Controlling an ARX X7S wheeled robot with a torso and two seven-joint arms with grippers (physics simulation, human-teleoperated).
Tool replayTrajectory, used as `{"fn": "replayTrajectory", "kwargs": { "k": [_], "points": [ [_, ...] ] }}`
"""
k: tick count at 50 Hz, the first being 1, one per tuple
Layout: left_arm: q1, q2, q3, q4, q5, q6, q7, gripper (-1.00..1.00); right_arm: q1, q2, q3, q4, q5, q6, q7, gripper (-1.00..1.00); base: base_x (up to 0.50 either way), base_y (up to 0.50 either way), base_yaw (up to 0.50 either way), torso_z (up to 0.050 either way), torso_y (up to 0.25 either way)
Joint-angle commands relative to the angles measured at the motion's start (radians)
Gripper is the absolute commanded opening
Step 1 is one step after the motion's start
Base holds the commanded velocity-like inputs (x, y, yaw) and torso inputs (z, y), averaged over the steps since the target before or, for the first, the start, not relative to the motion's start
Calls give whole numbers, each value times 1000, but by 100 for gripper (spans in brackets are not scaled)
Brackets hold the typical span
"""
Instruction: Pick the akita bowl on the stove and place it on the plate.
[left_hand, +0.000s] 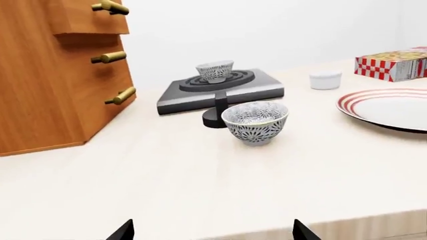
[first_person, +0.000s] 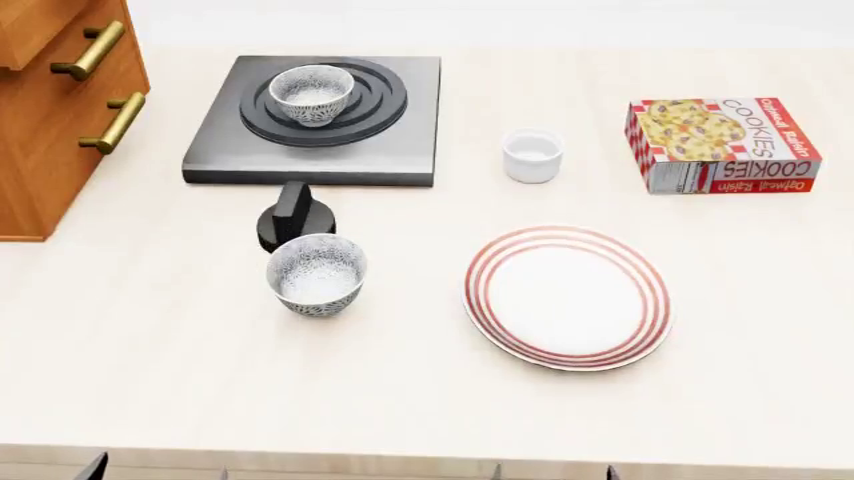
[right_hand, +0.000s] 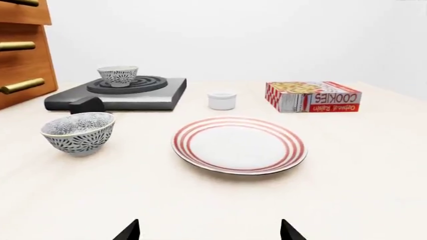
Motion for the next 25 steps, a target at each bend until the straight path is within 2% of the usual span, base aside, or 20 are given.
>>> {"fn": "replayTrajectory", "kwargs": {
  "k": [1, 9, 15, 25],
  "points": [
    [-1, 7, -12, 10, -25, -28, 8, 100, 0, 0, 7, -8, -7, 8, -1, 100, 0, 0, 0, 0, 0],
    [-7, -2, 1, -1, -33, -32, -2, 100, 9, 16, -14, -45, -22, 37, 19, 100, 0, 0, 0, 0, 0],
    [-4, -8, 10, 8, -38, -40, -9, 100, 52, 26, -48, -153, -59, 143, 34, 100, 0, 0, 0, 0, 0],
    [-6, -18, 22, 5, -51, -41, -23, 100, 272, 3, -83, -423, -73, 491, 54, 100, 0, 0, 0, 0, 0]
  ]
}}
